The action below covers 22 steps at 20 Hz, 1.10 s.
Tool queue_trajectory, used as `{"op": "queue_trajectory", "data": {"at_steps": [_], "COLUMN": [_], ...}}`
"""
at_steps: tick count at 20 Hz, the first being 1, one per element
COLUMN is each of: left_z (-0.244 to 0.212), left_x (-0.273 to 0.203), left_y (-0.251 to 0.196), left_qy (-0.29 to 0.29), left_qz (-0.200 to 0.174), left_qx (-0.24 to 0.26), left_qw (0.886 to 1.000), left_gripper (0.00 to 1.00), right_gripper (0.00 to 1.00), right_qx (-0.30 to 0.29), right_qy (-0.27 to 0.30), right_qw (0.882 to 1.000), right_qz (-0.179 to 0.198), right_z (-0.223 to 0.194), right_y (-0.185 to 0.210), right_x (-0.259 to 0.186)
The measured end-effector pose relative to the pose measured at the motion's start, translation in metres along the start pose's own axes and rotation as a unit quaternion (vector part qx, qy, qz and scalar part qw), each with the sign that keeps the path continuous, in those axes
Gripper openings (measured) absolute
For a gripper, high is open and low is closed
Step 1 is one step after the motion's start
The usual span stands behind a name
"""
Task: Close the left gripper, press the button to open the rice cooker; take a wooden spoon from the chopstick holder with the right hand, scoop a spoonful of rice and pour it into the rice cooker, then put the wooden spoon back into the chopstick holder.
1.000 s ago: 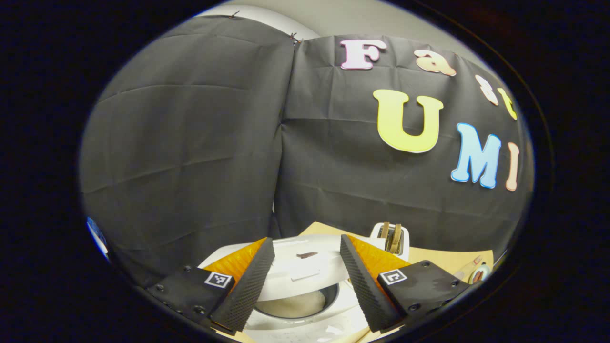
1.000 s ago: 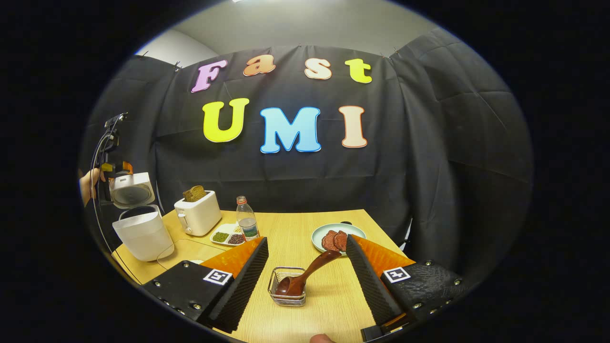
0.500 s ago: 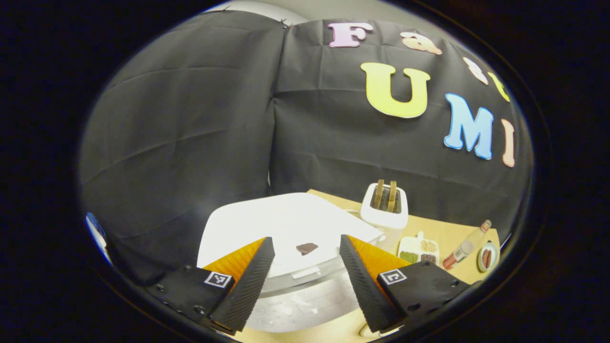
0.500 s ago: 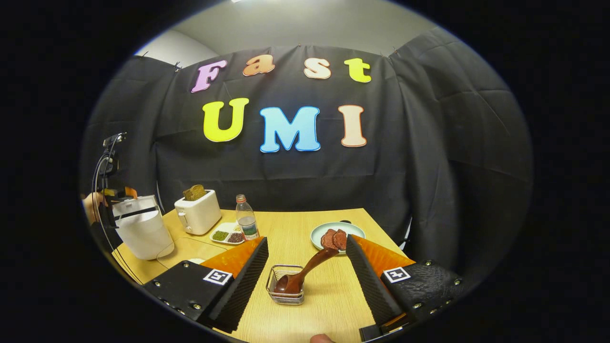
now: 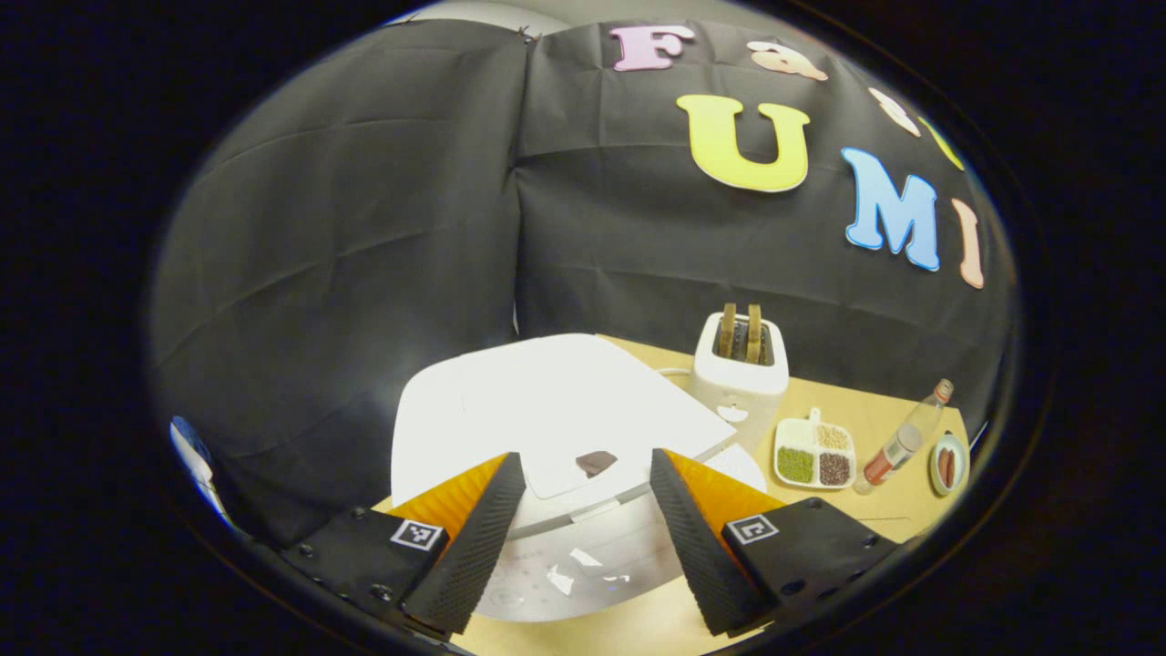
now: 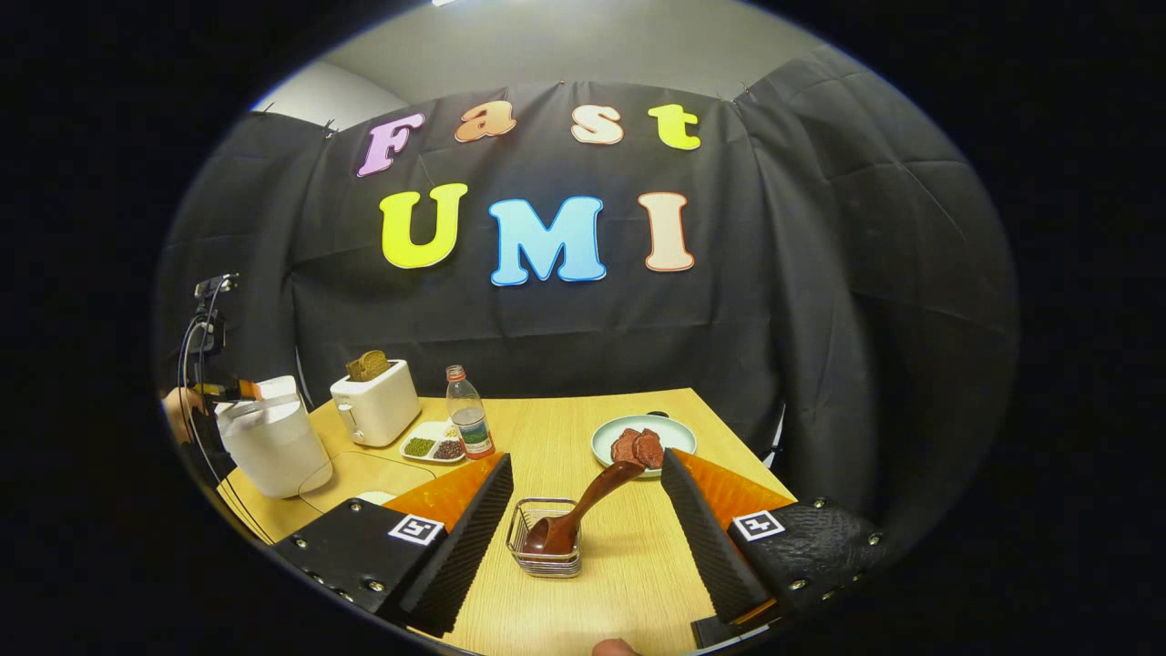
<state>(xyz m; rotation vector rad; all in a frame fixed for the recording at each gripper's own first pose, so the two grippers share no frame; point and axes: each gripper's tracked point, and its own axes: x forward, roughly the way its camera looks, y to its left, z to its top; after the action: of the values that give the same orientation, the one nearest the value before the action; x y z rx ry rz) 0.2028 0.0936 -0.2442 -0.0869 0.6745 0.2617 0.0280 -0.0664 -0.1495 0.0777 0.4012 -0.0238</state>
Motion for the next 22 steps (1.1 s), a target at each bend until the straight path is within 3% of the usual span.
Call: {"op": "queue_trajectory", "data": {"at_steps": [3, 6, 8, 13, 17, 22], "left_z": [-0.006, -0.005, -0.005, 0.003, 0.028, 0.075], "left_x": [0.0, -0.001, -0.002, -0.012, -0.049, -0.122], "left_y": [0.001, 0.001, -0.002, -0.008, -0.01, -0.023], "left_qy": [0.008, 0.018, 0.008, -0.017, -0.075, -0.171], "left_qz": [0.0, -0.004, -0.007, -0.045, -0.086, -0.14], "left_qx": [0.016, -0.011, -0.003, -0.025, -0.013, 0.014], "left_qw": [1.0, 1.0, 1.0, 0.999, 0.993, 0.975], "left_gripper": [0.98, 0.98, 0.98, 0.98, 0.99, 0.99], "right_gripper": [1.0, 1.0, 1.0, 0.99, 1.0, 0.99], "right_qx": [-0.003, -0.005, -0.002, -0.01, -0.012, -0.011], "right_qy": [0.0, 0.003, 0.003, -0.023, -0.05, -0.087], "right_qw": [1.0, 1.0, 1.0, 0.999, 0.997, 0.994], "right_qz": [0.004, 0.012, 0.02, 0.037, 0.053, 0.071], "right_z": [-0.001, -0.004, -0.003, 0.027, 0.054, 0.092], "right_y": [0.004, 0.013, 0.021, 0.037, 0.053, 0.077], "right_x": [0.003, 0.006, 0.007, 0.007, 0.001, -0.008]}}
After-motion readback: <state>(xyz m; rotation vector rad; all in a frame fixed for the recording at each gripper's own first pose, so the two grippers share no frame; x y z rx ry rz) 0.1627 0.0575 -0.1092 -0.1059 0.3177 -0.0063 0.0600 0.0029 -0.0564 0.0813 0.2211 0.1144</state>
